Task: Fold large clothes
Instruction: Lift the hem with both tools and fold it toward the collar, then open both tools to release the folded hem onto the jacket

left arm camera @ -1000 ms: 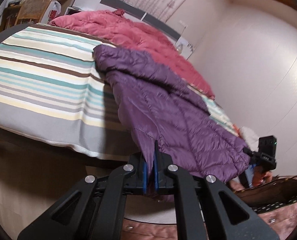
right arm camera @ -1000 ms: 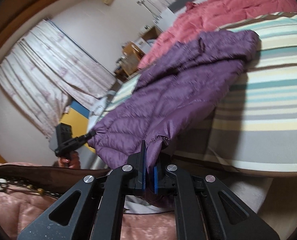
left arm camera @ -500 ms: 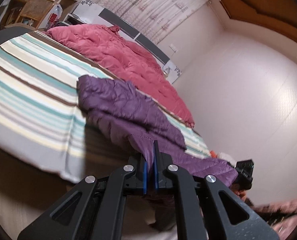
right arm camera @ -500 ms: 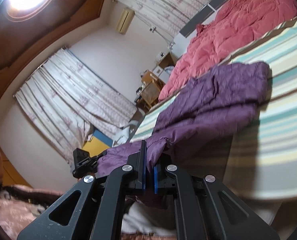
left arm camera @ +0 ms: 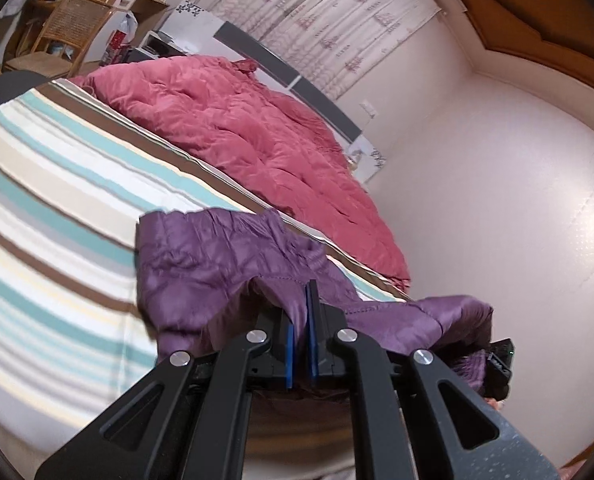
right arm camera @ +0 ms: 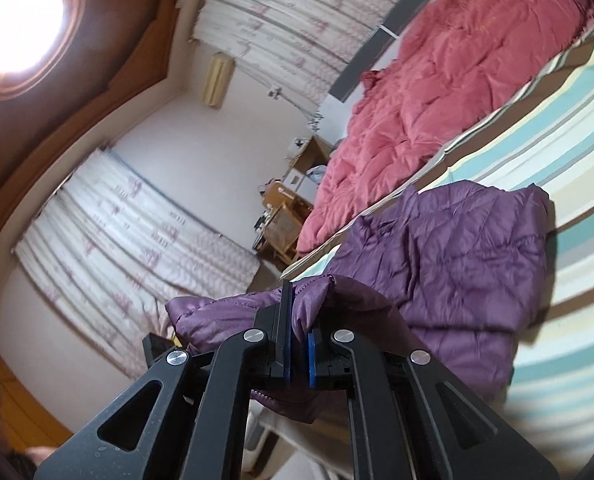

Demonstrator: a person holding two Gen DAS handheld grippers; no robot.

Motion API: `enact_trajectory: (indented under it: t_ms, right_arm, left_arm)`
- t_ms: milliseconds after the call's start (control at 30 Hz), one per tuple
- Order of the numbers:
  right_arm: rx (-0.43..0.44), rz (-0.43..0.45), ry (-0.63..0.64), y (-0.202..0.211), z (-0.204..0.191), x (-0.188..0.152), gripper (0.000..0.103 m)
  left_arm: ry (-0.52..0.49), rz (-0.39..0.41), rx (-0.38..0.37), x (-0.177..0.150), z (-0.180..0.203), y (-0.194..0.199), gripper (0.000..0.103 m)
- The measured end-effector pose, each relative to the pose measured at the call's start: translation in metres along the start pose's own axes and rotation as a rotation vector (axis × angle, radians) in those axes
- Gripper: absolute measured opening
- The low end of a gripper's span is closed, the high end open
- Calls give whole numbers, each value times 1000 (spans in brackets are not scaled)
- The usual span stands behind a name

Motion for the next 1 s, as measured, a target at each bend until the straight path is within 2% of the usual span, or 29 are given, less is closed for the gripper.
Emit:
enact_trajectory:
  t_ms: [300,633,800,933,1000]
  right_arm:
    - [-84,30,-132,-50,45,48,6]
    - [-182,38,-246,-93,98,71,6]
    - [-229,61,-298,-107,123,75,8]
    - [-265,70,-313,-116,136,74,9]
    - [-266,76,-323,-119,140,74,20]
  left_arm:
    - [57,-65,77,29,-33,-79,5]
    - [104,-139,146,34,-64,-144,6]
    - [130,-154,184,32,-76,-168,19]
    - [141,-149,207,32,-81,-180,35]
    - [141,-131,222,33,-83,-184,45]
Point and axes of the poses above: each gripper's, at about its wrist camera, not at the fingertips, and y roughly against the way its jaws point, z to its right, x to its top, the point moved 5 cm from there along -y, roughly the way its jaws point, and after that the axes turned 9 degrees about -y, right-handed, at the moved point
